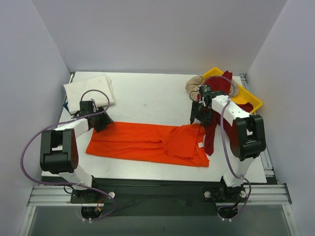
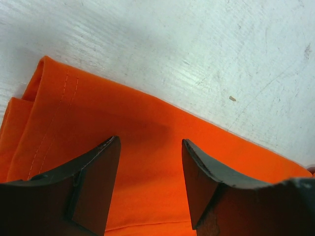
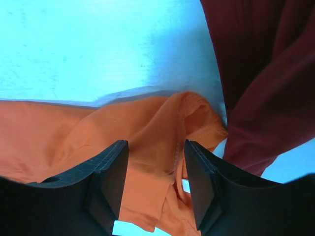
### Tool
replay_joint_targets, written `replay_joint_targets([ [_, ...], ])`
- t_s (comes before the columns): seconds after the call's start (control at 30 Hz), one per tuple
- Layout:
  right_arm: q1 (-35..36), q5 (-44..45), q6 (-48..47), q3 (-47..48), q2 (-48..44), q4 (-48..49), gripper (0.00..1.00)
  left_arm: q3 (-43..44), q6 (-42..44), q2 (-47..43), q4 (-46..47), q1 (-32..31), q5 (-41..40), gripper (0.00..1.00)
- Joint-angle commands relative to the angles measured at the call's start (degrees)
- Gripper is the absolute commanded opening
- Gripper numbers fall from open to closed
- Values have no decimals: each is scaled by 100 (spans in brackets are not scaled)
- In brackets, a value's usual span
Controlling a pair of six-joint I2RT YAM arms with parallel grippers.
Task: Fold and stack the t-shirts
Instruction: Fold the other side of the tshirt into a rectangle
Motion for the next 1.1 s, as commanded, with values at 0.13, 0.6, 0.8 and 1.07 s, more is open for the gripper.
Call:
replay_joint_targets([
  [0.13,-20,130,161,-457,73,-119,44,-355,-149,-42,555,263,100,63],
  [0.6,-213,359,188,-352,583,-40,31,-707,-8,160,608,633,56,64],
  [0.8,-354,412,206,-352,619,4,22,-768,36,29,336,791,-304,64],
  [1.07,-460,421,241,-212,645,4,7,-733,71,-50,54,809,-699,64],
])
